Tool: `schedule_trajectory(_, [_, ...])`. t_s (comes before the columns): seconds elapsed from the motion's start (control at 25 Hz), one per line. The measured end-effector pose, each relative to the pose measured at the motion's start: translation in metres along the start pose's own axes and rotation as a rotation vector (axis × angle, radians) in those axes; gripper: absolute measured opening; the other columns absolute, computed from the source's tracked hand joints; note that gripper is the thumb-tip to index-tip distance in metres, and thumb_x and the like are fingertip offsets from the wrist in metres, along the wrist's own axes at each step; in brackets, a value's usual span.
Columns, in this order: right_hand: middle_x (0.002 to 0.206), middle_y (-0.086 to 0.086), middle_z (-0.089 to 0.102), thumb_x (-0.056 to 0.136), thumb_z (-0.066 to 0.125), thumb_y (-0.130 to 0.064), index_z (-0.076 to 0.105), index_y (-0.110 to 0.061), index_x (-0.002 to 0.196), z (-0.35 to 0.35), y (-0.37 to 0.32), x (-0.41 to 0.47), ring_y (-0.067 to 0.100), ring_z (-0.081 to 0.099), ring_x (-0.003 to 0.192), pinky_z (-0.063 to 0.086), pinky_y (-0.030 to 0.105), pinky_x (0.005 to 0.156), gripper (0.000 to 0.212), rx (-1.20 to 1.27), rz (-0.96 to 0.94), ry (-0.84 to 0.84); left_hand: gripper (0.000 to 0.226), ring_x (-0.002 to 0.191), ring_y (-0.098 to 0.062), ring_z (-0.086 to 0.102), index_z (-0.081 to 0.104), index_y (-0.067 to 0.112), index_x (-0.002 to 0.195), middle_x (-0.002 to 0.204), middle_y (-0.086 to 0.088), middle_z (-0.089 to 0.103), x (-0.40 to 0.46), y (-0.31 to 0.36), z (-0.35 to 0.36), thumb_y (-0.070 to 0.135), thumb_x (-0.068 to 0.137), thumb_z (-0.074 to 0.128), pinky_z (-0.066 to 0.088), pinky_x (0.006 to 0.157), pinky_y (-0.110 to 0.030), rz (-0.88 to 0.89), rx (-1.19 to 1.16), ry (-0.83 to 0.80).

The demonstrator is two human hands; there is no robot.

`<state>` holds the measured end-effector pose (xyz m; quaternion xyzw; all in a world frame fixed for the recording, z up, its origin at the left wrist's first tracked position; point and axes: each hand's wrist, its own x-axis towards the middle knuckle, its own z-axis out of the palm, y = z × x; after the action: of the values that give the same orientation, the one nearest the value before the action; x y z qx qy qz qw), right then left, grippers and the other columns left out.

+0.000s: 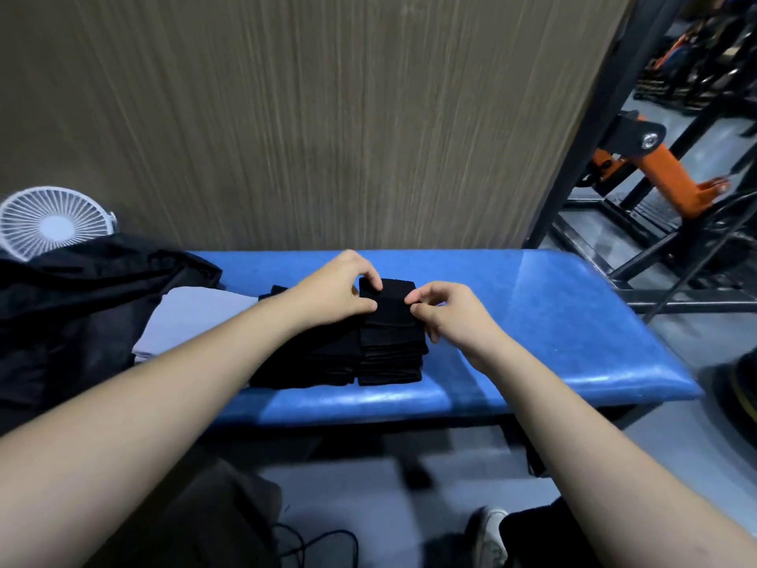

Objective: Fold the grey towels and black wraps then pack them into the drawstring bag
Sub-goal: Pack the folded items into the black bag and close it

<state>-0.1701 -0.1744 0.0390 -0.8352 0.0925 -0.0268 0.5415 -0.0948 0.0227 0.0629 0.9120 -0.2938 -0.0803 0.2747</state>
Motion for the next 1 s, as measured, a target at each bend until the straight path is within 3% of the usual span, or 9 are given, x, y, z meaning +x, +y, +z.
schedule_trajectory(0.12, [0.071, 0.008, 0.052, 0.091, 0.064, -0.009, 0.068, -0.011, 0.098, 0.006, 0.006, 0.000, 0.011, 0.045, 0.052, 0.034, 0.014, 0.048, 0.008, -0.153, -0.015, -0.018, 0.017, 0.111, -0.016, 0.047, 0.064, 0.036, 0.110, 0.121, 0.012, 0.057, 0.000, -0.012, 0.011, 0.038, 0.094, 0.061, 0.033, 0.099, -0.036, 0.027, 0.216, -0.021])
schedule_trajectory(0.24, [0.074, 0.007, 0.053, 0.090, 0.066, -0.011, 0.069, -0.014, 0.096, 0.005, 0.004, 0.003, 0.005, 0.045, 0.058, 0.033, 0.016, 0.055, 0.008, -0.233, -0.080, 0.003, 0.018, 0.115, -0.014, 0.045, 0.064, 0.039, 0.111, 0.121, 0.016, 0.058, 0.000, -0.017, 0.008, 0.040, 0.093, 0.061, 0.029, 0.101, -0.036, 0.041, 0.185, 0.001])
schedule_trajectory(0.4, [0.092, 0.003, 0.049, 0.089, 0.066, -0.022, 0.067, -0.028, 0.091, 0.009, 0.001, 0.007, 0.013, 0.052, 0.078, 0.041, 0.027, 0.073, 0.006, -0.289, -0.130, 0.082, 0.018, 0.120, -0.010, 0.043, 0.064, 0.036, 0.112, 0.124, 0.018, 0.058, -0.011, -0.013, -0.003, 0.036, 0.095, 0.059, 0.028, 0.109, -0.036, 0.061, 0.027, 0.116])
schedule_trajectory(0.56, [0.097, 0.000, 0.048, 0.088, 0.061, -0.033, 0.065, -0.033, 0.097, 0.016, -0.020, 0.005, 0.020, 0.054, 0.098, 0.045, 0.040, 0.091, 0.010, -0.582, -0.237, 0.237, 0.016, 0.112, -0.005, 0.049, 0.066, 0.035, 0.108, 0.118, 0.023, 0.061, -0.041, -0.025, -0.026, 0.031, 0.094, 0.060, 0.036, 0.105, -0.034, 0.041, -0.054, 0.197])
schedule_trajectory(0.88, [0.101, -0.001, 0.049, 0.090, 0.059, -0.040, 0.064, -0.031, 0.107, 0.073, -0.082, -0.006, 0.022, 0.052, 0.104, 0.040, 0.040, 0.093, 0.020, -0.784, -0.431, 0.152, 0.013, 0.098, -0.008, 0.057, 0.068, 0.035, 0.102, 0.105, 0.020, 0.065, -0.119, -0.075, -0.070, 0.029, 0.092, 0.062, 0.046, 0.094, -0.036, -0.041, -0.006, 0.294])
schedule_trajectory(1.0, [0.104, -0.001, 0.049, 0.091, 0.058, -0.042, 0.063, -0.032, 0.113, 0.100, -0.108, -0.007, 0.021, 0.049, 0.106, 0.037, 0.038, 0.095, 0.025, -0.810, -0.462, 0.036, 0.012, 0.098, -0.007, 0.056, 0.068, 0.035, 0.102, 0.104, 0.021, 0.063, -0.149, -0.098, -0.079, 0.032, 0.091, 0.065, 0.046, 0.092, -0.036, -0.075, 0.042, 0.350])
